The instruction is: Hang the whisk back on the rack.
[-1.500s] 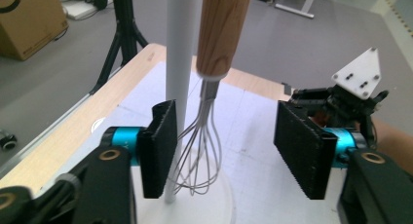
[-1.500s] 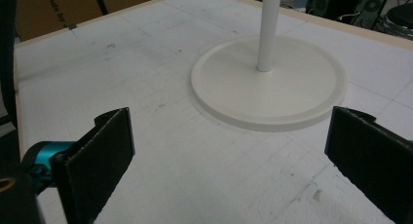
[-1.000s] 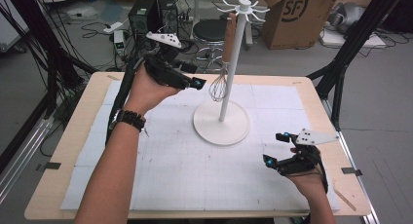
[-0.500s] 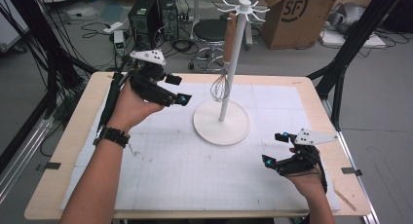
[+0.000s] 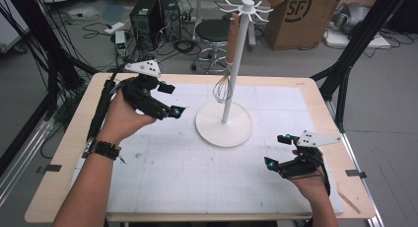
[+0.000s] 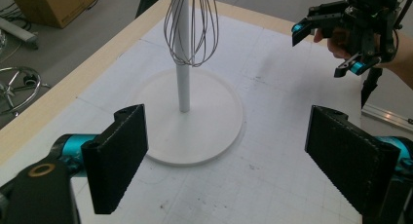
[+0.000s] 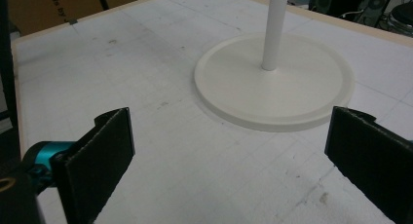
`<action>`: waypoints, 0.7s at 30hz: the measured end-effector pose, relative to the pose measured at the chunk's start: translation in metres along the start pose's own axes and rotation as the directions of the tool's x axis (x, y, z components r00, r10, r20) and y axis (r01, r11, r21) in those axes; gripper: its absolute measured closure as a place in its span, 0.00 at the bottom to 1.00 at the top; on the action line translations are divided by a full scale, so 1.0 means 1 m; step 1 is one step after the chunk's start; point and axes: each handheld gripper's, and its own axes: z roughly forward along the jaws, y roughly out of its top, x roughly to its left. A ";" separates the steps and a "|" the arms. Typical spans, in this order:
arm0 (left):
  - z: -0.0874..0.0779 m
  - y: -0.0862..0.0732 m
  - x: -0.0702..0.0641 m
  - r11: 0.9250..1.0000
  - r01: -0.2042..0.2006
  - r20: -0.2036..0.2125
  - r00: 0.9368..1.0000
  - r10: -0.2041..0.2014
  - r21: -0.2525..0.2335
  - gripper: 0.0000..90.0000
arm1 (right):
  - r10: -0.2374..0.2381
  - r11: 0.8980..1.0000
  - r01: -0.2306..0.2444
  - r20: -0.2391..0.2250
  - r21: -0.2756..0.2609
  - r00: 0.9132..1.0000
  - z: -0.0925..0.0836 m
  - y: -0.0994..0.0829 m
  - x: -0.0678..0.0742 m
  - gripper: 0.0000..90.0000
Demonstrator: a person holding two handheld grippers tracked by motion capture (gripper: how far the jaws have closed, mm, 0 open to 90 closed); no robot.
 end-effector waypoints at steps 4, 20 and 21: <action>-0.002 -0.008 0.001 0.999 0.027 0.010 1.000 -0.026 -0.043 0.17 | -0.001 1.000 0.001 0.003 -0.004 1.000 -0.001 0.000 0.000 0.03; -0.002 -0.060 -0.005 0.996 0.065 -0.027 0.997 -0.066 -0.060 0.12 | 0.003 1.000 -0.003 0.001 0.002 1.000 0.000 0.000 -0.001 0.03; -0.003 -0.064 -0.005 0.996 0.068 -0.026 0.997 -0.070 -0.065 0.11 | 0.001 1.000 -0.001 0.001 0.002 1.000 0.000 0.000 -0.001 0.03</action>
